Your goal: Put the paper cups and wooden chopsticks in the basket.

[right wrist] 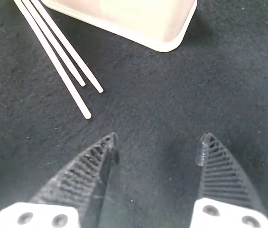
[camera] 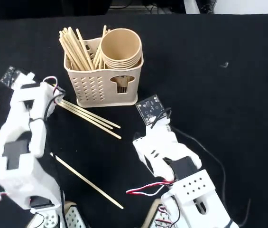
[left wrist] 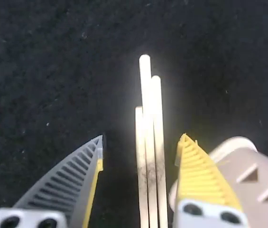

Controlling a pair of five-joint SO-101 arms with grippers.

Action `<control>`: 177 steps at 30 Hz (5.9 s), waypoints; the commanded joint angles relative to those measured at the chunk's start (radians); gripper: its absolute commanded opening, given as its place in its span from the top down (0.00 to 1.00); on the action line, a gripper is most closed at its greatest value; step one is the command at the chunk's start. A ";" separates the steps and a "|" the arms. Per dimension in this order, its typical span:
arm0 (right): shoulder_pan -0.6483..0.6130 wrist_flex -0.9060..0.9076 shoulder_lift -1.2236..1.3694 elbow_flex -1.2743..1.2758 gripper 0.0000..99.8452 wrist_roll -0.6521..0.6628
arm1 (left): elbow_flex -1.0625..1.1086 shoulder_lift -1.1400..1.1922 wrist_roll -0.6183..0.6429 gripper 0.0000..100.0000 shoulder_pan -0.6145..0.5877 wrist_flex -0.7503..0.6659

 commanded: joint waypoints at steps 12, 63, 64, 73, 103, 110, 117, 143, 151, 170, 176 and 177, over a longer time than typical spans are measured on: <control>0.025 -0.021 -0.025 -0.002 0.73 0.000 | -0.588 0.381 0.038 0.86 -0.008 0.465; 0.025 -0.021 -0.025 -0.002 0.73 0.000 | -0.679 -0.646 -0.157 0.97 -0.104 0.236; 0.025 -0.021 -0.025 -0.002 0.73 0.000 | -0.679 -0.655 -0.157 0.97 -0.093 0.212; 0.025 -0.021 -0.025 -0.002 0.73 0.000 | -0.674 -0.730 -0.315 0.97 0.025 0.015; 0.025 -0.021 -0.025 -0.002 0.73 0.000 | -0.226 -0.735 -0.560 0.89 0.157 -0.279; 0.021 -0.021 -0.025 -0.002 0.73 0.000 | -0.377 -0.735 -0.568 0.85 0.156 -0.041; 0.020 -0.021 -0.025 -0.002 0.73 0.000 | -0.576 -0.735 -0.569 0.85 0.110 0.287; 0.020 -0.021 -0.025 -0.002 0.73 0.000 | 0.179 -0.726 -0.226 0.80 -0.050 0.741; 0.020 -0.021 -0.025 -0.002 0.73 0.000 | 0.545 -0.723 -0.226 0.77 -0.047 0.442; 0.023 -0.021 -0.025 -0.002 0.73 0.000 | 0.800 -0.733 -0.247 0.97 -0.045 -0.014; 0.023 -0.021 -0.025 -0.002 0.73 0.000 | 0.679 -0.733 -0.269 0.97 -0.039 -0.021; 0.023 -0.021 -0.025 -0.002 0.73 0.000 | 0.648 -0.733 -0.269 0.97 -0.027 -0.021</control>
